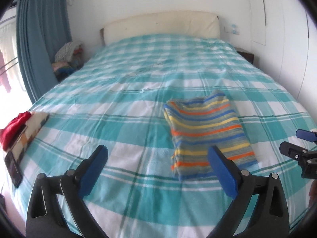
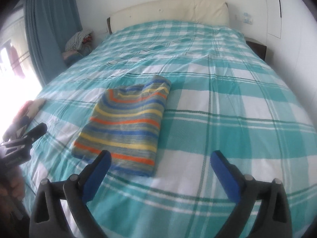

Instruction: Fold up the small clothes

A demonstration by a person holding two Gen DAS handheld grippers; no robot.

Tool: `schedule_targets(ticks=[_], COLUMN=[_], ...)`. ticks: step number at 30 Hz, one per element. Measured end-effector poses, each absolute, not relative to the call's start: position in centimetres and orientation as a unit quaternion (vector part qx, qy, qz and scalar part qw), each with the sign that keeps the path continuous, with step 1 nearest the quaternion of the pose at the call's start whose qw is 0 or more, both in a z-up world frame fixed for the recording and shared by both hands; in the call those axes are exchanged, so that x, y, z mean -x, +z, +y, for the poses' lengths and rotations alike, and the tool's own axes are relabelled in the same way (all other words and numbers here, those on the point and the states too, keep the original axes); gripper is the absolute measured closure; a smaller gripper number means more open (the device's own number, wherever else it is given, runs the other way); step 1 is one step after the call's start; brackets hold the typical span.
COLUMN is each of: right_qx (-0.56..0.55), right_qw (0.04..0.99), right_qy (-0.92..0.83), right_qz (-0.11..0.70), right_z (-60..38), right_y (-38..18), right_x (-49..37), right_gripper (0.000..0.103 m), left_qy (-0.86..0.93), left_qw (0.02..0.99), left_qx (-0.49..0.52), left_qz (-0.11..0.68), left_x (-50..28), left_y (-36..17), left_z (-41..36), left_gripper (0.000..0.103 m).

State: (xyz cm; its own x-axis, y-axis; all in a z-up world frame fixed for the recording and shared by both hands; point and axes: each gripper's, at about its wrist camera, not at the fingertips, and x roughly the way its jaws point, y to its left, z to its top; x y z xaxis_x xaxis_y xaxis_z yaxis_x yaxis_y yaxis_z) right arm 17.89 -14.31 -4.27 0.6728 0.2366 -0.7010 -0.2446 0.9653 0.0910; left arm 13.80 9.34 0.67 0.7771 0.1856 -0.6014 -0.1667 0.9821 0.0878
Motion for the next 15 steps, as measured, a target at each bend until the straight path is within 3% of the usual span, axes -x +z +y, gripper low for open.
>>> schedule_targets(ticks=[15], right_qx=[0.067], right_qw=[0.911], right_qy=[0.115], right_qz=[0.389], right_z=[-9.6], right_y=[-0.1], right_x=[-8.5], right_gripper=[0.001], left_qy=[0.122], left_qw=[0.911], left_qx=[-0.013], left_qz=[0.395], left_x=[-7.3], left_y=[1.9], left_z=[7.7], left_gripper=[0.002])
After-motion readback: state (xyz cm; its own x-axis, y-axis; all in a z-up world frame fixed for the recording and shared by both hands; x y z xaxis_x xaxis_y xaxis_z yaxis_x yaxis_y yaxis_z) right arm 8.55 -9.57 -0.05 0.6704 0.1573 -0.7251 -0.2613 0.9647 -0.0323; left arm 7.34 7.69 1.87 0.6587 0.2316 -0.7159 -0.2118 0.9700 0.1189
